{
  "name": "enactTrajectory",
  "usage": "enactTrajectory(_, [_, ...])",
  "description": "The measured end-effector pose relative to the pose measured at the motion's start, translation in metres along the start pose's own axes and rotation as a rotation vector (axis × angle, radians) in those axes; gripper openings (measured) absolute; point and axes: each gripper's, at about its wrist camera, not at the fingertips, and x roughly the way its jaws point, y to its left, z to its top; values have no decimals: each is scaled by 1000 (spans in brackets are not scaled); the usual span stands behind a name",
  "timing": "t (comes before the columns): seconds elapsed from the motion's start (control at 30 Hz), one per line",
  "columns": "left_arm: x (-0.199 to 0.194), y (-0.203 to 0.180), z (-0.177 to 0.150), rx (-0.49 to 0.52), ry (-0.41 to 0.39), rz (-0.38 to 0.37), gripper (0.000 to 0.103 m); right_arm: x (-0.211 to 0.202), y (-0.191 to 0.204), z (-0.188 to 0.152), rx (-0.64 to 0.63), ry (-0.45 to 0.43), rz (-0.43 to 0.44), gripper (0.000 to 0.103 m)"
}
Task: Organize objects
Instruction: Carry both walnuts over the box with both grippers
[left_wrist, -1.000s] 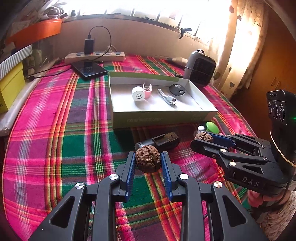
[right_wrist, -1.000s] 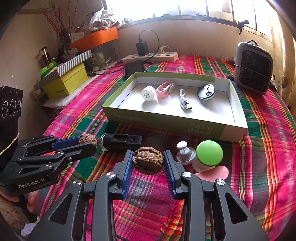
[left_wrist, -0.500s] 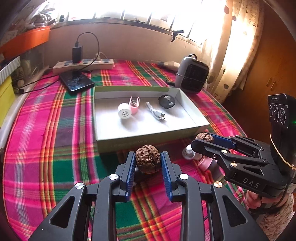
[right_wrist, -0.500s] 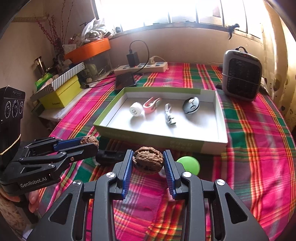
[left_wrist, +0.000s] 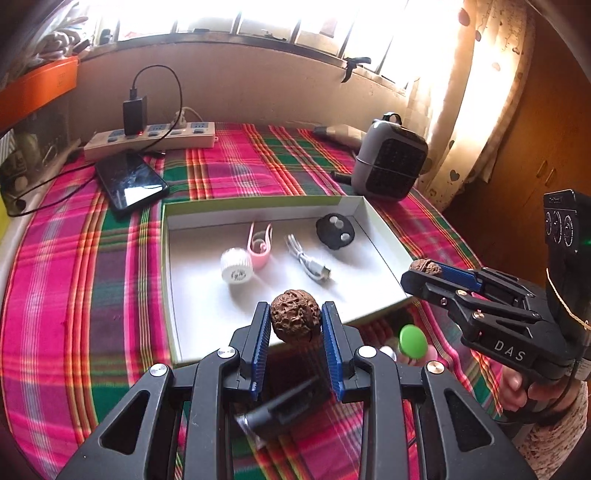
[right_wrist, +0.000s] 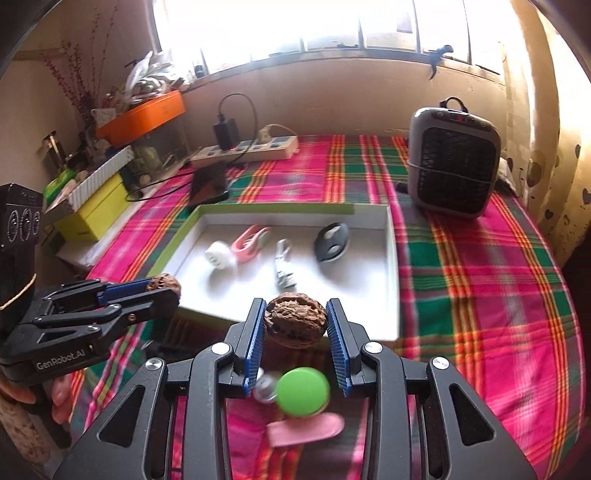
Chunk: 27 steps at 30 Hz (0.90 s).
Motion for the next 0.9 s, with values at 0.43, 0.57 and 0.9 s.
enactTrajectory(0.43, [46, -4, 32, 21, 54, 15, 26, 38, -28, 26, 9, 43, -35, 34])
enactTrajectory(0.57, [59, -4, 37, 23, 73, 22, 26, 50, -31, 29, 6, 62, -29, 34])
enactTrajectory(0.9, [83, -1, 43, 31, 116, 43, 26, 72, -35, 36, -32, 100, -54, 34])
